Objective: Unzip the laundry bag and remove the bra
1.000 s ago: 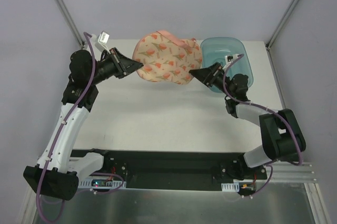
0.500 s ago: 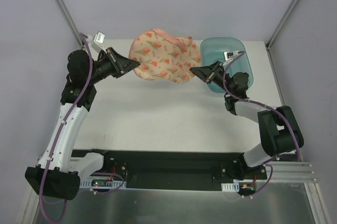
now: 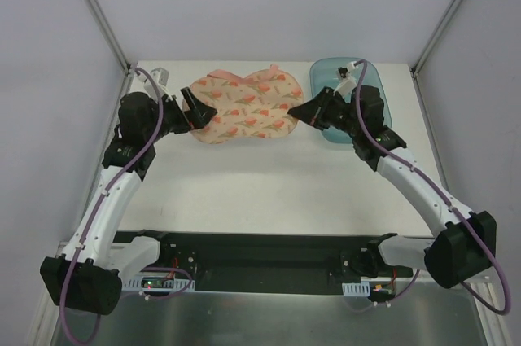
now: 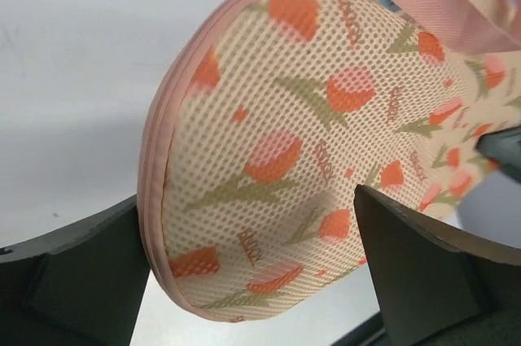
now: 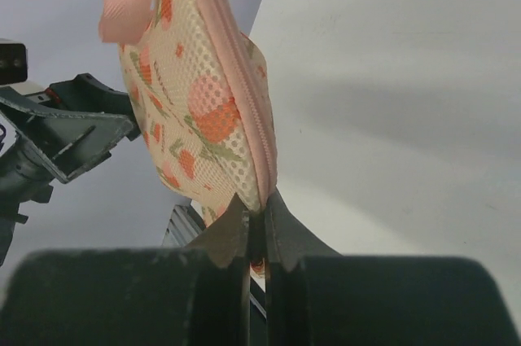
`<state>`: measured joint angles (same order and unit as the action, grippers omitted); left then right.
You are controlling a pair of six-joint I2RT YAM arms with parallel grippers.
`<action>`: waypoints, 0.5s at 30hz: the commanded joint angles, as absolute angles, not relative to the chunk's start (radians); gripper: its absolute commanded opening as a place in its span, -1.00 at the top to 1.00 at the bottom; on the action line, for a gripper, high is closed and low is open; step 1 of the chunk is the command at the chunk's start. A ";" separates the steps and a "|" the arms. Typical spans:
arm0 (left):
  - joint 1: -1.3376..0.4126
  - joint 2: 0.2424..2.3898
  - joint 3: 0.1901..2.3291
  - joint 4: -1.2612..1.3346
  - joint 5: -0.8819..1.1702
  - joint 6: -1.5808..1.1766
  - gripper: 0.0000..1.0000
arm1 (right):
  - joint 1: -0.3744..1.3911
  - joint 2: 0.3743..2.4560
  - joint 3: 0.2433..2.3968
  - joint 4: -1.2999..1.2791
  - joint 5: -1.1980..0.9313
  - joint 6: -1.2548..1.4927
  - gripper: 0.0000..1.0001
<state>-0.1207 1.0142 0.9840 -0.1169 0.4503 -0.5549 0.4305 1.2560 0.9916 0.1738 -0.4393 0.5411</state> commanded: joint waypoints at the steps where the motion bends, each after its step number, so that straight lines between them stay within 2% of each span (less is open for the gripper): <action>1: -0.251 0.921 0.951 -0.106 0.206 -0.261 -0.98 | 0.436 1.249 1.083 -0.139 -0.325 0.503 0.98; 3: -0.369 0.914 0.937 -0.106 0.090 -0.160 -0.98 | 0.436 1.268 1.104 -0.170 -0.313 0.535 0.99; 7: -0.489 0.920 0.920 -0.104 -0.030 -0.065 -0.98 | 0.436 1.319 1.173 -0.279 -0.266 0.551 0.99; 15: -0.563 0.927 0.922 -0.077 -0.230 0.026 -0.98 | 0.387 1.388 1.217 -0.377 -0.239 0.549 0.99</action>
